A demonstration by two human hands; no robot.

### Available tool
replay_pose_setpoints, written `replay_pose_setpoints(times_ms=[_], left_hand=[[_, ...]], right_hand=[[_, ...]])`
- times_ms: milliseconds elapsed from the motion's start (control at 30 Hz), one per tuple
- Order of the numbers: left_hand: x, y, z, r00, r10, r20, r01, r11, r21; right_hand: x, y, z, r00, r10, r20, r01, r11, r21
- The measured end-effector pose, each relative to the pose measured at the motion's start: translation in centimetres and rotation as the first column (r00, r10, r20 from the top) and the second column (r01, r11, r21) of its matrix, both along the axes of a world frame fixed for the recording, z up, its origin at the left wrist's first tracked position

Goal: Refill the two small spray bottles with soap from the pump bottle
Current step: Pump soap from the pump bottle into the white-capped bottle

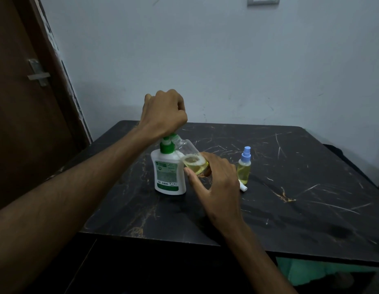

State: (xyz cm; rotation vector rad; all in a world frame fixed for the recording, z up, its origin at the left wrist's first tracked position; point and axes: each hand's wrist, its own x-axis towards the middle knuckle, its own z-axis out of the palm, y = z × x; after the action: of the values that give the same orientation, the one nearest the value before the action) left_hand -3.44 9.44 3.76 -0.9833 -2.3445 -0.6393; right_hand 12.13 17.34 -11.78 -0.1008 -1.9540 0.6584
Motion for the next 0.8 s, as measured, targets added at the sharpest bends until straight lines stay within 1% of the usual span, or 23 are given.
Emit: replay_pose_setpoints(times_ms=[200,400,600,800], left_hand=[[-0.1,-0.13,-0.4,0.999,0.0,0.038,-0.001,1.0,0.02],[0.08,-0.19,-0.07,1.0,-0.01,0.026,0.01,1.0,0.008],[0.05,-0.27,-0.53,0.998,-0.007,0.057,0.004,0.999,0.043],[0.2,-0.13,0.08,1.0,-0.006,0.03,0.005,1.0,0.014]], right_hand=[[-0.16,0.0,-0.08,1.0,0.0,0.005,0.0,1.0,0.003],[-0.07,-0.04,-0.07,1.0,-0.006,0.0,0.006,1.0,0.004],[-0.19,0.0,-0.06,1.0,-0.004,0.016,0.003,1.0,0.011],[-0.08,-0.08,-0.03,1.0,-0.014,0.001,0.014,1.0,0.002]])
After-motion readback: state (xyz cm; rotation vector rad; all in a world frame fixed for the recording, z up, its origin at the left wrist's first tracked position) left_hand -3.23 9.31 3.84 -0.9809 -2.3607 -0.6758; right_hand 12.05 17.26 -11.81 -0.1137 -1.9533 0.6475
